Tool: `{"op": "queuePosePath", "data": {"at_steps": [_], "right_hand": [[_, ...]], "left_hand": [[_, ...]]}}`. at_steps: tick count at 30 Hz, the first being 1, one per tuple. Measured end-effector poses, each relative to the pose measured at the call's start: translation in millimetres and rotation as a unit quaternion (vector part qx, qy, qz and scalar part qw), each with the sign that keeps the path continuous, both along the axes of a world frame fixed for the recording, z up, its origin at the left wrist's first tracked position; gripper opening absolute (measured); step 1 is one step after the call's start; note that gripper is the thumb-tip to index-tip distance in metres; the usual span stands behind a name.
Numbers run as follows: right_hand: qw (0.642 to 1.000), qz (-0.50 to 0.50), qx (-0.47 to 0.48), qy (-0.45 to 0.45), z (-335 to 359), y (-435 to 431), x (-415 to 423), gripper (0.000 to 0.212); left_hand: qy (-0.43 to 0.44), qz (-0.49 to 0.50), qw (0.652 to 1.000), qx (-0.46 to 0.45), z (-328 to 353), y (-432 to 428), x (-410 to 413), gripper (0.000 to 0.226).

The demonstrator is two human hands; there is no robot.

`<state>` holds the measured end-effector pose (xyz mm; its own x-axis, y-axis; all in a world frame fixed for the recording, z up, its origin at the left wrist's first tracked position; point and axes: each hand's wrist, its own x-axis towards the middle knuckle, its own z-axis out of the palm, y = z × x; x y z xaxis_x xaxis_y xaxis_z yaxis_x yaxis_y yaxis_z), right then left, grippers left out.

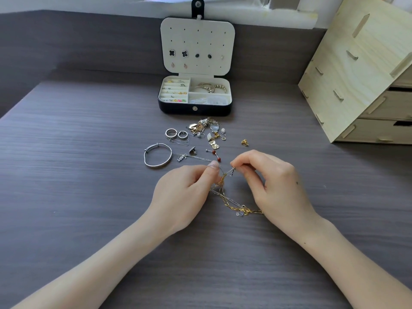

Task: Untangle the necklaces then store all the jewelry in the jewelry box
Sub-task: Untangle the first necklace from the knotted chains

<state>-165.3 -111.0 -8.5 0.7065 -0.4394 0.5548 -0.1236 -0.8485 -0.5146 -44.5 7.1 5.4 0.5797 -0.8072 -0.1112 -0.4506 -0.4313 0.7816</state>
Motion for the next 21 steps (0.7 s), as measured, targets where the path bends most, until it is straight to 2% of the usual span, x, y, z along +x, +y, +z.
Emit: {"op": "queuePosePath", "data": {"at_steps": [3,11,14,17,21], "right_hand": [[0.999,-0.008,0.025,0.024,-3,-2,3,0.008],[0.993,-0.031,0.098,0.057,-2,5,4,0.009],[0.988,-0.03,0.135,0.062,0,10,4,0.011],[0.987,-0.032,0.146,0.064,2,16,1,0.011],[0.987,-0.026,0.124,0.103,4,22,-1,0.022]], "left_hand": [[0.0,0.002,1.0,0.001,0,-2,1,0.05],[0.069,-0.003,0.997,-0.038,-2,-4,6,0.058],[0.077,-0.004,0.996,-0.045,-4,-3,7,0.054],[0.092,0.002,0.994,-0.052,-5,-4,8,0.055],[0.101,-0.003,0.993,-0.064,-5,-4,8,0.055]]}}
